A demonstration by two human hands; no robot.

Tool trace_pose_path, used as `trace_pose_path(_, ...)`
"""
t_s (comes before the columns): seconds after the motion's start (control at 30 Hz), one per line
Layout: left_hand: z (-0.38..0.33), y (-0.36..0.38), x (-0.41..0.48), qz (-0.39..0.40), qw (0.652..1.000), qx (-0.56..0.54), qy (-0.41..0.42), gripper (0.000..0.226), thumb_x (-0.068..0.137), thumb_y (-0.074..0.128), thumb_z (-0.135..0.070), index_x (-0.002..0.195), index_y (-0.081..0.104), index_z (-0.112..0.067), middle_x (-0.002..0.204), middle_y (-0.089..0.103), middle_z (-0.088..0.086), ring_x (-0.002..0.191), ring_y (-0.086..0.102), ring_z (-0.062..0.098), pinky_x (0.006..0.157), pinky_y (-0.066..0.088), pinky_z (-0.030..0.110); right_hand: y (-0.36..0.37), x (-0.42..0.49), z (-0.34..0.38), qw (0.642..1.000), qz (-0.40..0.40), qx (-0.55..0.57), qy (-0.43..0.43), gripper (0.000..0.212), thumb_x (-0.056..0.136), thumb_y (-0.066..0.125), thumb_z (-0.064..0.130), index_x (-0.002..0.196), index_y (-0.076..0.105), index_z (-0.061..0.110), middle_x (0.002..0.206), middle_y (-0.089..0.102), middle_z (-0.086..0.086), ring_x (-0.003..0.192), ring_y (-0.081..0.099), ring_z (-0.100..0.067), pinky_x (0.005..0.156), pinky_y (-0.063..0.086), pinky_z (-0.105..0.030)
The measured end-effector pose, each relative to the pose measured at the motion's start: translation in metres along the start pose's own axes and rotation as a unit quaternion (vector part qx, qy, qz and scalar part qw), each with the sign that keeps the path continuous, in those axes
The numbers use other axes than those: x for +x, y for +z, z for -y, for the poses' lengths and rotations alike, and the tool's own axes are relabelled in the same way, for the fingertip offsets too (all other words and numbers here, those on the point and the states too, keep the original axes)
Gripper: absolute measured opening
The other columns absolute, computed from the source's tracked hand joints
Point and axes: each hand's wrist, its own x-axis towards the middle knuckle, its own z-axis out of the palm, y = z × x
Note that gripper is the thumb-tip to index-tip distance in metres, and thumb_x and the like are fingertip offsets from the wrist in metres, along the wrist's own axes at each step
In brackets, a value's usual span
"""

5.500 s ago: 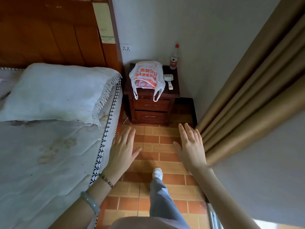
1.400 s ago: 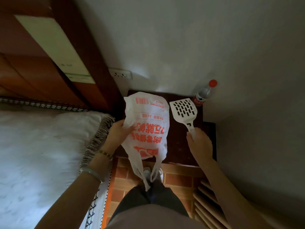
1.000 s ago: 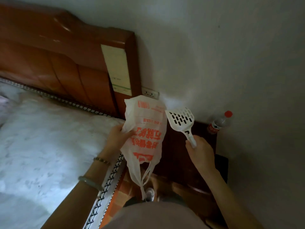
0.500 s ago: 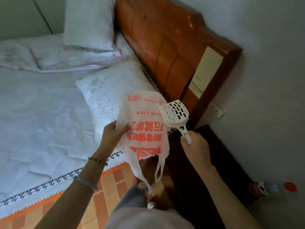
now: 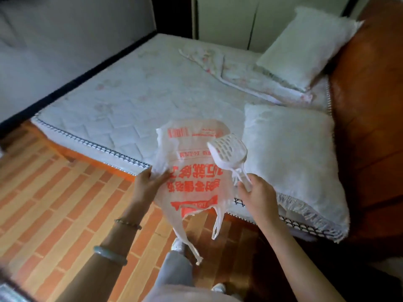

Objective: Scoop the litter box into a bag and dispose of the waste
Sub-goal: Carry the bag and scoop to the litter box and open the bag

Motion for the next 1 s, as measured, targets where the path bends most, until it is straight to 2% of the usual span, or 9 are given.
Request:
trace_pose_path(0.07,0.006,-0.036,-0.004,-0.058,0.998,-0.012,-0.002,0.037,0.063,0.084,-0.035,0.08,0.069,-0.005,0.076,0.074,0.011,0.073,0.07,0.033,0.069,0.058,0.044,0.019,0.011,0.029,0.999,0.028,0.015,-0.036,0.026,0.085,0.063,0.021,0.101,0.065,0.001,0.075,0.065,-0.012,0.065,0.054,-0.022,0.06,0.032,-0.022)
trace_pose_path(0.17,0.009,-0.081,-0.01,-0.128,0.991,-0.03,-0.004,0.015,0.076,0.077,-0.019,0.075,0.065,-0.009,0.065,0.073,0.001,0.061,0.07,0.02,0.057,0.058,0.032,0.048,0.026,0.074,0.993,0.051,0.029,-0.101,0.024,0.083,0.065,0.018,0.099,0.065,0.0,0.077,0.067,-0.014,0.07,0.061,-0.029,0.061,0.033,-0.023)
trace_pose_path(0.23,0.014,-0.114,-0.009,-0.163,0.986,-0.033,-0.011,0.016,0.077,0.076,-0.02,0.077,0.066,-0.008,0.066,0.073,0.002,0.06,0.07,0.019,0.056,0.059,0.031,0.069,0.034,0.106,0.987,0.064,0.034,-0.143,0.022,0.081,0.067,0.016,0.095,0.066,-0.001,0.075,0.067,-0.014,0.069,0.062,-0.031,0.06,0.034,-0.023)
trace_pose_path(0.4,0.029,-0.204,0.003,-0.239,0.969,-0.064,-0.024,0.029,0.076,0.077,-0.023,0.089,0.069,0.001,0.082,0.073,0.016,0.073,0.071,0.033,0.067,0.058,0.043,0.132,0.049,0.192,0.972,0.116,0.044,-0.202,0.025,0.083,0.064,0.021,0.099,0.065,0.002,0.083,0.069,-0.015,0.075,0.065,-0.032,0.063,0.05,-0.034)
trace_pose_path(0.6,0.04,-0.313,0.026,-0.316,0.946,-0.064,-0.027,0.028,0.072,0.08,-0.026,0.082,0.07,-0.002,0.074,0.074,0.011,0.067,0.071,0.026,0.062,0.058,0.037,0.211,0.061,0.304,0.949,0.151,0.085,-0.263,0.026,0.085,0.064,0.025,0.103,0.065,0.007,0.086,0.07,-0.008,0.075,0.066,-0.022,0.065,0.055,-0.032)
trace_pose_path(0.67,0.043,-0.347,0.033,-0.333,0.939,-0.073,-0.036,0.029,0.073,0.08,-0.026,0.083,0.07,-0.002,0.076,0.074,0.012,0.069,0.071,0.028,0.067,0.059,0.042,0.234,0.065,0.34,0.943,0.154,0.086,-0.281,0.022,0.084,0.064,0.024,0.097,0.065,0.006,0.079,0.069,-0.009,0.07,0.064,-0.024,0.06,0.051,-0.03)
trace_pose_path(0.77,0.044,-0.393,0.039,-0.356,0.93,-0.087,-0.032,0.032,0.075,0.078,-0.027,0.088,0.068,0.001,0.08,0.074,0.014,0.072,0.071,0.031,0.07,0.058,0.048,0.262,0.07,0.391,0.933,0.154,0.092,-0.311,0.017,0.081,0.067,0.018,0.089,0.065,0.004,0.072,0.067,-0.011,0.062,0.057,-0.028,0.055,0.036,-0.024)
trace_pose_path(0.9,0.048,-0.443,0.043,-0.396,0.913,-0.096,-0.035,0.029,0.076,0.077,-0.026,0.089,0.068,-0.002,0.082,0.074,0.013,0.073,0.072,0.031,0.068,0.059,0.046,0.301,0.077,0.451,0.917,0.172,0.098,-0.347,0.016,0.078,0.069,0.017,0.086,0.065,0.004,0.069,0.065,-0.012,0.061,0.056,-0.031,0.056,0.031,-0.024)
trace_pose_path(1.0,0.055,-0.48,0.049,-0.413,0.903,-0.111,-0.039,0.034,0.076,0.076,-0.028,0.095,0.067,-0.001,0.087,0.073,0.014,0.076,0.071,0.033,0.07,0.058,0.051,0.328,0.084,0.499,0.905,0.185,0.104,-0.37,0.012,0.076,0.07,0.014,0.079,0.064,0.004,0.065,0.064,-0.012,0.053,0.043,-0.024,0.051,0.025,-0.021)
